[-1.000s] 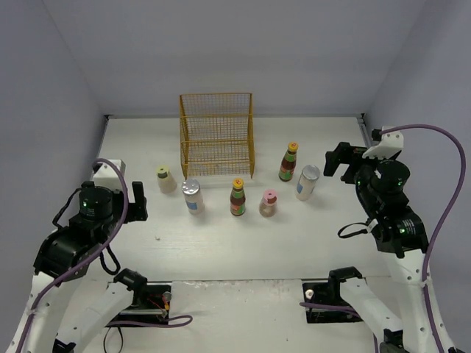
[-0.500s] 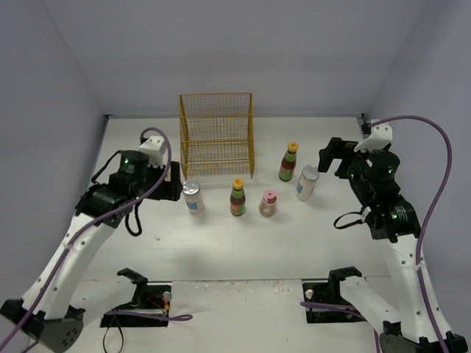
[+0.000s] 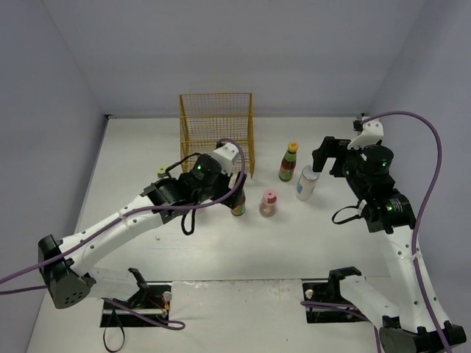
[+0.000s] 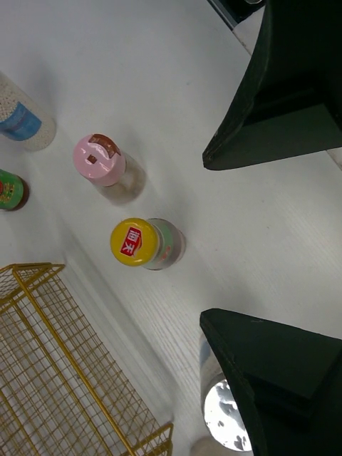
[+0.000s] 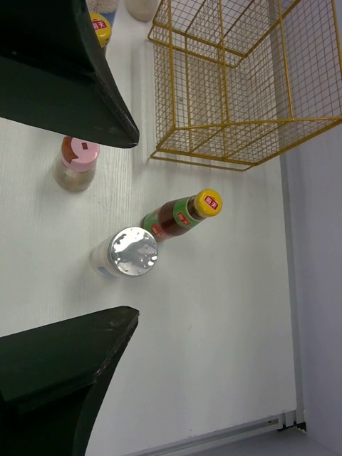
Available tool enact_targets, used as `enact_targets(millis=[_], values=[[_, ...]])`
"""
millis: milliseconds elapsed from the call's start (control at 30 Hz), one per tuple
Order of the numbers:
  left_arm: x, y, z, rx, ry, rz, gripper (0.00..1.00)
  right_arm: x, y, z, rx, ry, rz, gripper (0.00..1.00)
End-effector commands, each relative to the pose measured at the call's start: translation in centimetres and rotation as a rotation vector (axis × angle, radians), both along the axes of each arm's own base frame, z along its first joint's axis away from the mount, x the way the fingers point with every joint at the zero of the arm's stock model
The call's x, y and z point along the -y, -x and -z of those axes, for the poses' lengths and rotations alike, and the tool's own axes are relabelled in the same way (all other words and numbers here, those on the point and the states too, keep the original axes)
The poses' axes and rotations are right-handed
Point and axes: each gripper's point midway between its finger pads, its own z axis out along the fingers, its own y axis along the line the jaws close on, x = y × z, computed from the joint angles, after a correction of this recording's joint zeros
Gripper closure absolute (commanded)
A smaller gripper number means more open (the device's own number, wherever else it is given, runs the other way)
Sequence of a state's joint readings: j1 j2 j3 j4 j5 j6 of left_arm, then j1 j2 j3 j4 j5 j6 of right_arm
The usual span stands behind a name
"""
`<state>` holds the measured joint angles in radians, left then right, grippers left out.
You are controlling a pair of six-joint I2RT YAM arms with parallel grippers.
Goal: Organize the condiment bottles
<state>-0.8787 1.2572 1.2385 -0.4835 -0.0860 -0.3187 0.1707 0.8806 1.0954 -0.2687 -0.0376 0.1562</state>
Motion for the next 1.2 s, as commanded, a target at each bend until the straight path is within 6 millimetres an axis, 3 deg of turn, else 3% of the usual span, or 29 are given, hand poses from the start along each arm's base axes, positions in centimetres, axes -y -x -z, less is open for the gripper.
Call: enact_targets(millis=[0, 267, 533, 733, 967, 1167], values=[[2.7, -2.1, -3.7, 0.117, 0.123, -0.029, 0.21, -1.2, -0.5, -2.5, 0.092, -0.035, -0.054, 0.00], [4.8, -3.9, -1.2, 0.120, 0.110, -0.045, 0.21, -1.4, 0.2, -2.4, 0.089, -0.044, -0.072, 0.00], [4.7, -5.4, 0.5, 0.130, 0.082, -0.121, 0.21, -1.4, 1.0, -2.5, 0.091, -0.035, -0.087, 0.00], [4.7, -5.8, 1.6, 0.131, 0.070, -0.138, 0.23, -1.6, 1.1, -2.3, 0.085, -0.035, -0.095, 0.00], [4.9, -5.8, 2.9, 0.118, 0.070, -0.137, 0.35, -1.8, 1.2, -2.1, 0.081, -0.030, -0.112, 0.00], [5.0, -5.7, 3.9, 0.102, 0.057, -0.135, 0.35, -1.8, 1.2, -1.8, 0.072, -0.028, -0.113, 0.00]])
